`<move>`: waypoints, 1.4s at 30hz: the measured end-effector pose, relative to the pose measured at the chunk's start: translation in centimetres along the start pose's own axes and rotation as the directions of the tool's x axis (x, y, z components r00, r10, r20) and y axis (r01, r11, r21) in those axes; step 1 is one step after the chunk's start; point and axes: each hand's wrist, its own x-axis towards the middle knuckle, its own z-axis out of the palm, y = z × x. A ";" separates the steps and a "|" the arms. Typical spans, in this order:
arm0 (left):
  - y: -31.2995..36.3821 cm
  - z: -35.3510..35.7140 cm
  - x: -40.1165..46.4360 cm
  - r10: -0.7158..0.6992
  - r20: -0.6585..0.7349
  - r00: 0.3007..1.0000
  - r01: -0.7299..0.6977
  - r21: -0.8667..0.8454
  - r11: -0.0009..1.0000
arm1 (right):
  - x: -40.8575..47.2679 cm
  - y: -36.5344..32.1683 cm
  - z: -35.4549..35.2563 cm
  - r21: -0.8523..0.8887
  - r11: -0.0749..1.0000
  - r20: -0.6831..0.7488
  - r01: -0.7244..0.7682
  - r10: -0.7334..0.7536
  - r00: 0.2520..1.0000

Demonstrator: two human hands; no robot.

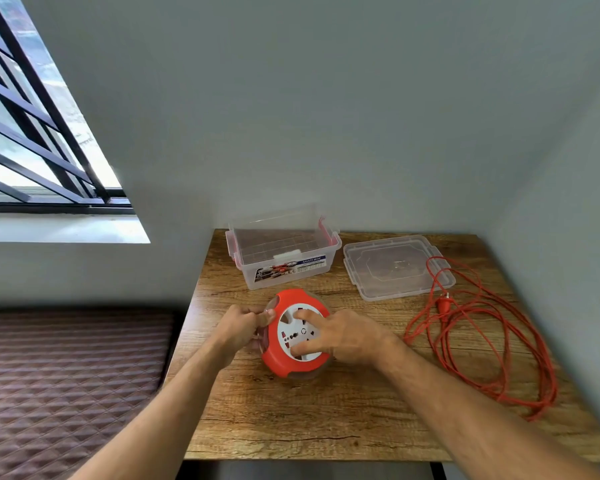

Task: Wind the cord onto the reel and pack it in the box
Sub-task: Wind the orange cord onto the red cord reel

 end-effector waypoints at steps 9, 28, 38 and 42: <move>0.2 -0.3 0.3 0.013 0.025 1.000 -0.015 0.101 0.995 | 0.9 0.7 0.2 -0.008 0.998 0.018 0.062 -0.062 0.998; -0.4 0.5 0.9 0.114 0.000 0.994 -0.114 -0.012 0.993 | 1.7 -1.2 1.0 0.156 0.885 -0.196 -0.438 0.462 0.865; 0.0 2.8 0.2 0.144 -0.113 0.983 -0.159 -0.134 0.978 | 3.5 -3.6 0.5 0.886 -0.176 0.333 -0.429 0.886 0.322; 0.0 2.1 0.3 0.112 -0.122 0.986 -0.130 -0.145 0.981 | 1.0 -2.1 0.4 0.554 0.613 -0.208 -0.563 0.757 0.619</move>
